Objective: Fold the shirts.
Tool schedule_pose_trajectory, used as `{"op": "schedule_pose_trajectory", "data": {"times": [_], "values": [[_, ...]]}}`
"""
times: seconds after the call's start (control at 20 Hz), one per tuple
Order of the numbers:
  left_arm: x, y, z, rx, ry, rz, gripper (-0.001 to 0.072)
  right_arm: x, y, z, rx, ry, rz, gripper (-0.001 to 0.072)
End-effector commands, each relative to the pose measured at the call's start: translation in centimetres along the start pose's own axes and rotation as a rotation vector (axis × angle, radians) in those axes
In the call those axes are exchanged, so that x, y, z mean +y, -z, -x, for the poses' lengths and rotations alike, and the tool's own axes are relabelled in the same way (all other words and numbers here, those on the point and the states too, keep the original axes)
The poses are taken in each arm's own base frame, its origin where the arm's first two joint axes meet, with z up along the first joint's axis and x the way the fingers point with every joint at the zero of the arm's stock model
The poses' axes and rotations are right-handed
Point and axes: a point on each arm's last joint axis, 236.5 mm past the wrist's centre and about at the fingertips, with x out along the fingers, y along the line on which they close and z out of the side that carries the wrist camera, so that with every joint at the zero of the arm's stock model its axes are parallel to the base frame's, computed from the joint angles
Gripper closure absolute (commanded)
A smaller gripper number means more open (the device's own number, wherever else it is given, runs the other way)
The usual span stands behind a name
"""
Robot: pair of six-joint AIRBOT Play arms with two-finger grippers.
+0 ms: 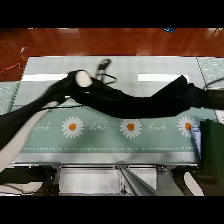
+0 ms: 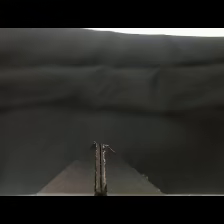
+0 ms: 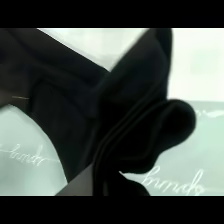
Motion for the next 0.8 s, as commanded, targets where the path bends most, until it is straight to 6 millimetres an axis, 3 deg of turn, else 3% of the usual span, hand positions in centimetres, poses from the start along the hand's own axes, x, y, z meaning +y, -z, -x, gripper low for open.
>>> {"op": "schedule_pose_trajectory", "data": {"times": [0.0,0.2,0.4,0.5,0.6,0.75], "values": [[-6.1,2.9,-6.3,0.161,0.078,-0.091,0.0689,1.2,2.5,2.5,-0.04,-0.006,0.001,0.0687],[-11.3,6.3,-10.2,0.281,0.163,-0.134,0.0689,1.8,2.6,2.8,-0.048,-0.022,0.0,0.0687],[-14.4,8.5,-10.9,0.329,0.246,-0.132,0.0688,1.9,2.2,2.8,-0.063,-0.03,0.0,0.0688],[-13.7,6.7,-9.7,0.307,0.248,-0.121,0.0689,2.0,2.0,2.8,-0.072,-0.034,-0.002,0.0687],[-11.8,3.3,-7.0,0.254,0.247,-0.089,0.0689,2.7,1.8,2.2,-0.059,-0.07,0.0,0.0687],[-7.2,-2.7,0.4,0.132,0.203,-0.067,0.0688,5.7,1.0,-0.8,-0.025,-0.176,0.018,0.0687]]}}
